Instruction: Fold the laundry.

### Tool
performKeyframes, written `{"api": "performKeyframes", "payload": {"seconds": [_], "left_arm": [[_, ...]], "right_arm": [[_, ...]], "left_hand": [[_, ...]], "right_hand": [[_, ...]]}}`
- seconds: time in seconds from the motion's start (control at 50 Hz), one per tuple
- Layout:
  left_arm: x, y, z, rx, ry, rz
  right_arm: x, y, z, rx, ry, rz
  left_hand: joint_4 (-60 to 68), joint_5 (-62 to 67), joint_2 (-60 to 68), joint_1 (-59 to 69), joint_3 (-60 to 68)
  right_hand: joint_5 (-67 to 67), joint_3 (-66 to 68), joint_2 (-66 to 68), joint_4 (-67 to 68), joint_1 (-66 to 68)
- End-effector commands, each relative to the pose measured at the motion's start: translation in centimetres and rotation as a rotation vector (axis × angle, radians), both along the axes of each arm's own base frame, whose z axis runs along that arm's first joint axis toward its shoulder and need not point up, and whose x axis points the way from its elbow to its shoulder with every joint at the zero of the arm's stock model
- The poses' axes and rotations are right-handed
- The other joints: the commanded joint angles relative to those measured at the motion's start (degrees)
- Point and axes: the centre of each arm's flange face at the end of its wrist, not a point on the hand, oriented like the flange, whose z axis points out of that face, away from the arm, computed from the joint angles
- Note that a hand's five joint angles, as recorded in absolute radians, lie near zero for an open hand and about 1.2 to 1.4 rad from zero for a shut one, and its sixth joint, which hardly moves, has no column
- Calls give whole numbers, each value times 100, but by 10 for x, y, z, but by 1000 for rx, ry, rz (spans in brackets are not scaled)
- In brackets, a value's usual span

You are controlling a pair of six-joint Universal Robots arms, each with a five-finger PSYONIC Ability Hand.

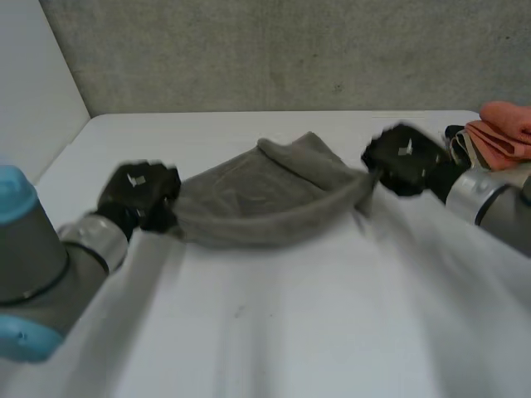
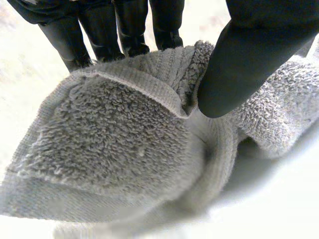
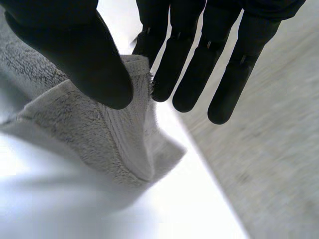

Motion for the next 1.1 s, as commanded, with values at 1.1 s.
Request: {"api": "performKeyframes", "payload": {"seconds": [1.1], "left_arm": [[2, 32, 151, -227, 183, 12]], "right_arm": [[27, 20, -68, 323, -337, -617]], "left_hand": [[1113, 1517, 1137, 1309, 1180]], "right_hand": [[1387, 1338, 1401, 1318, 1657]]}}
